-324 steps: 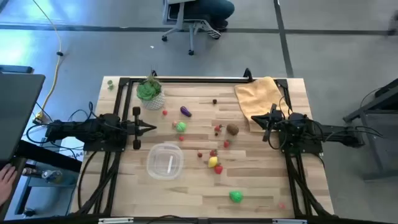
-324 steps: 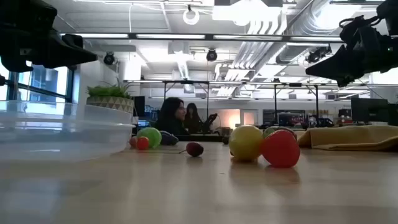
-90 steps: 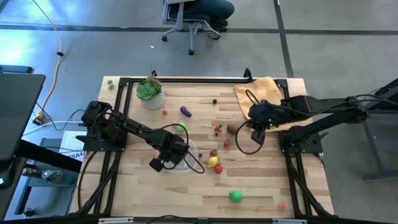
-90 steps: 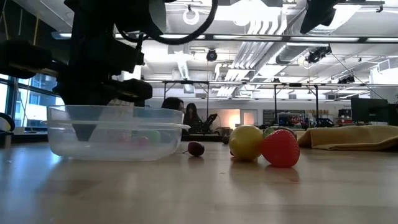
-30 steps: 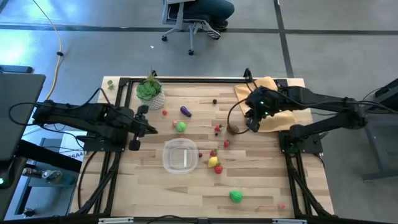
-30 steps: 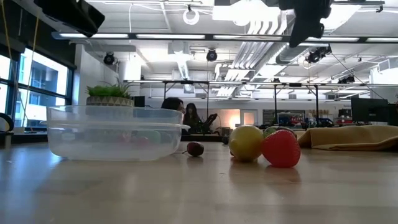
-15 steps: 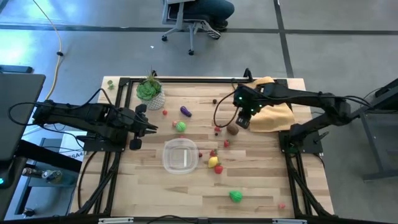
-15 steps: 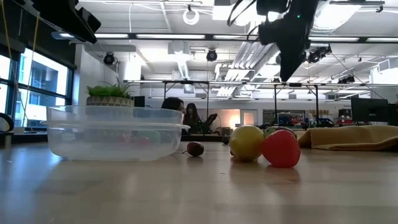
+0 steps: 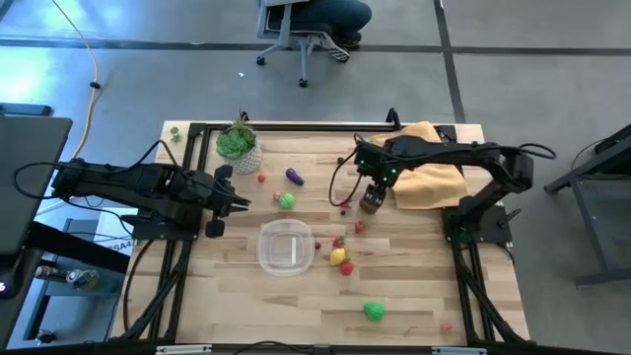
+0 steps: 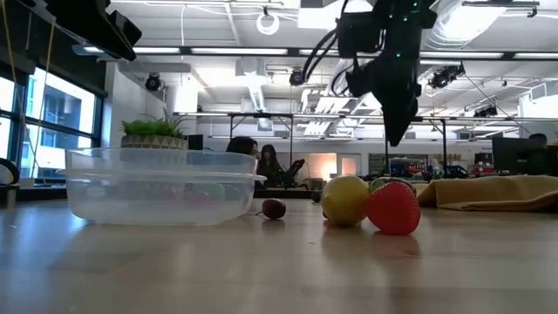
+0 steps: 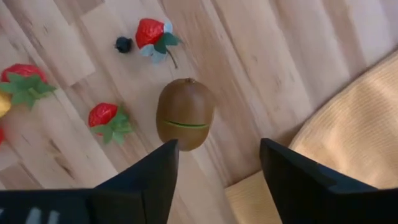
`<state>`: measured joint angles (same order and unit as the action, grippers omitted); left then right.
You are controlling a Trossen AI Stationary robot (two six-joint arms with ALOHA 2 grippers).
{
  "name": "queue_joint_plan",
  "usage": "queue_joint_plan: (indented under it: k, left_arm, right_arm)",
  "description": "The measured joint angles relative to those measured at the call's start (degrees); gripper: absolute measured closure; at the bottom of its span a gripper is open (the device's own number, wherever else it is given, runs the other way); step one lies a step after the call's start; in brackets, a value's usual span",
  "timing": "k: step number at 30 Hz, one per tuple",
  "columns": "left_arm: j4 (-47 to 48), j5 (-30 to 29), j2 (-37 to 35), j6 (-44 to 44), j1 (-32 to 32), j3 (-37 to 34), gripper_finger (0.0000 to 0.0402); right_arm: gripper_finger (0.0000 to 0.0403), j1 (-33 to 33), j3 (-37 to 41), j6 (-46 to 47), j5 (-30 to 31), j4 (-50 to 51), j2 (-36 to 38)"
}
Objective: Pick and placing Produce into tupperware
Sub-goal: Put the brown kiwi into the transparent bin
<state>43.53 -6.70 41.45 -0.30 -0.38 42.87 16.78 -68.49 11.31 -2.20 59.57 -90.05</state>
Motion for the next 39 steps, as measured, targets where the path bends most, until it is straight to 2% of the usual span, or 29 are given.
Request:
queue_joint_plan:
  k: [8, 15, 27, 31, 39]
  left_arm:
    - [0.0, 0.0, 0.0, 0.0, 0.0, 0.0, 0.0362]
    - [0.0, 0.0, 0.0, 0.0, 0.0, 0.0, 0.0362]
    - [0.0, 0.0, 0.0, 0.0, 0.0, 0.0, 0.0361]
    - [0.0, 0.0, 0.0, 0.0, 0.0, 0.0, 0.036]
    - [0.0, 0.0, 0.0, 0.0, 0.0, 0.0, 0.036]
  right_arm:
    - [0.0155, -0.1, 0.0, 3.9, 0.0, -1.3, -3.4]
    - [0.0155, -0.2, 0.0, 5.3, -2.4, -4.2, -4.1]
    - [0.0155, -0.2, 0.0, 8.1, -2.7, -3.1, -4.3]
    - [0.0155, -0.3, 0.0, 7.5, -2.6, -3.0, -6.4]
    - [0.0155, -0.5, 0.0, 6.2, -6.8, -4.0, -11.4]
